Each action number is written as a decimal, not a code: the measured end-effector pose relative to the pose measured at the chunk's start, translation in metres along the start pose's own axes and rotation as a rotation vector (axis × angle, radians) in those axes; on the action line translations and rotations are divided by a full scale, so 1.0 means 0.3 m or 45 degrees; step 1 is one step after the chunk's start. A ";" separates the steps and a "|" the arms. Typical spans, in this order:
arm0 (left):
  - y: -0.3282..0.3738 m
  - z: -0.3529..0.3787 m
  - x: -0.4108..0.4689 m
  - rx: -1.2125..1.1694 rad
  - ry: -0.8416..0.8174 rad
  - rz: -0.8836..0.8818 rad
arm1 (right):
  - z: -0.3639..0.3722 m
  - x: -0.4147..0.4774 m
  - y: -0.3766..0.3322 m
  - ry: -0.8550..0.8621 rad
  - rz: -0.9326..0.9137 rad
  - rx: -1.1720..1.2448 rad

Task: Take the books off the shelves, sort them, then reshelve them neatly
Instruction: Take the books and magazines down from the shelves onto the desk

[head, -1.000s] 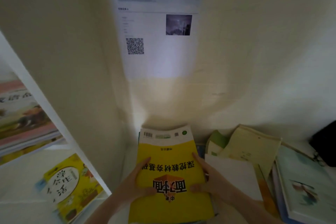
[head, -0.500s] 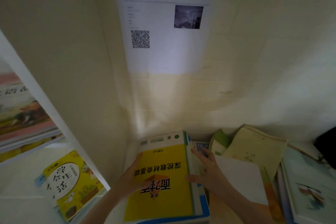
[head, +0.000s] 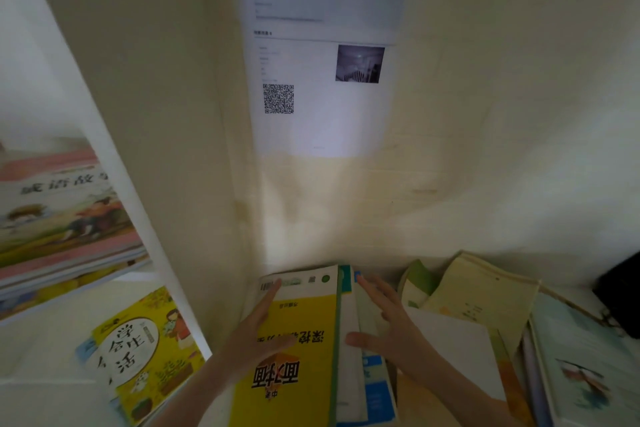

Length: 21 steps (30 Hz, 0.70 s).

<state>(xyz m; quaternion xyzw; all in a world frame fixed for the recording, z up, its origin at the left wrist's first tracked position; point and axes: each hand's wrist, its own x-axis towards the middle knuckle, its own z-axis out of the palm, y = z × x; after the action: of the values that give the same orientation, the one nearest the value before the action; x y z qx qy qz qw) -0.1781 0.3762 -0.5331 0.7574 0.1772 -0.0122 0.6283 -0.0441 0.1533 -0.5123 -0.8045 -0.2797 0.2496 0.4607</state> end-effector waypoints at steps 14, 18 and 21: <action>0.242 -0.015 -0.111 -0.112 0.069 0.206 | -0.070 -0.062 -0.155 0.055 -0.175 0.165; 0.340 -0.010 -0.142 -0.078 0.070 0.306 | -0.104 -0.086 -0.226 0.063 -0.264 0.174; 0.400 -0.005 -0.175 -0.068 0.078 0.354 | -0.126 -0.105 -0.274 0.099 -0.293 0.214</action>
<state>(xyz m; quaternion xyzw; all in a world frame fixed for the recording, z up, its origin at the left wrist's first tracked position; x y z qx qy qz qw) -0.1935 0.3466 -0.4064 0.7577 0.0900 0.1030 0.6381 -0.0599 0.1435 -0.4184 -0.7347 -0.3301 0.1862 0.5627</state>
